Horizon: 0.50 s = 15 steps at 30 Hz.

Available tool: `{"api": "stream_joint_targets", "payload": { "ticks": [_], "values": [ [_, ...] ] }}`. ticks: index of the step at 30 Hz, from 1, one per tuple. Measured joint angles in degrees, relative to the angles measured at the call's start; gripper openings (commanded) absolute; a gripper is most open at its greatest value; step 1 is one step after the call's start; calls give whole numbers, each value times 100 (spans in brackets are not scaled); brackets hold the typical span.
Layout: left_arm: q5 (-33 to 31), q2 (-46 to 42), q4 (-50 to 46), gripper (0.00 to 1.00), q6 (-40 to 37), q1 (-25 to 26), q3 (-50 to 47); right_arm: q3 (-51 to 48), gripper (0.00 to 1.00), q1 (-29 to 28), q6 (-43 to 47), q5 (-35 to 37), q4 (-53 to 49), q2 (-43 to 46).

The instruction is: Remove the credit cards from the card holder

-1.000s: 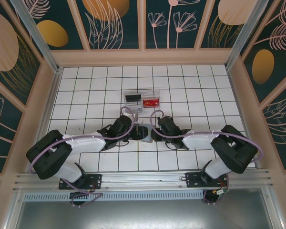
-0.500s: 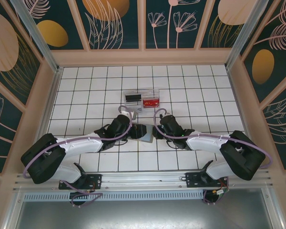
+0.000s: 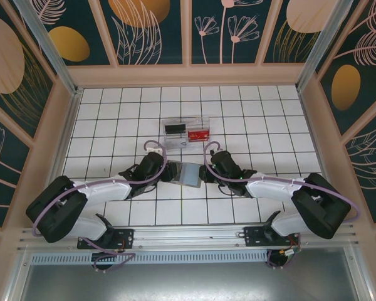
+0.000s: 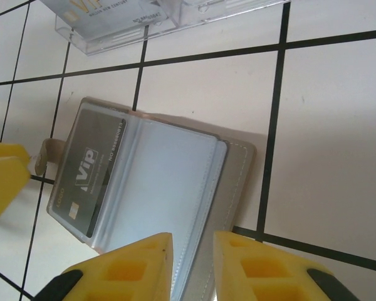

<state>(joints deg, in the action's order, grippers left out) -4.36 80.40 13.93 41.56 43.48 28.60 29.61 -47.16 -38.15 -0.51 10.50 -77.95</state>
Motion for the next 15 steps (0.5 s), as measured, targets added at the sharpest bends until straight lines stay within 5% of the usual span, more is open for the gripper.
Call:
{"api": "stream_joint_targets", "payload": {
  "ticks": [15],
  "values": [
    [651,391,946,48,756,-9,-389,356,24,-129,-44,-238,7,-210]
  ]
}}
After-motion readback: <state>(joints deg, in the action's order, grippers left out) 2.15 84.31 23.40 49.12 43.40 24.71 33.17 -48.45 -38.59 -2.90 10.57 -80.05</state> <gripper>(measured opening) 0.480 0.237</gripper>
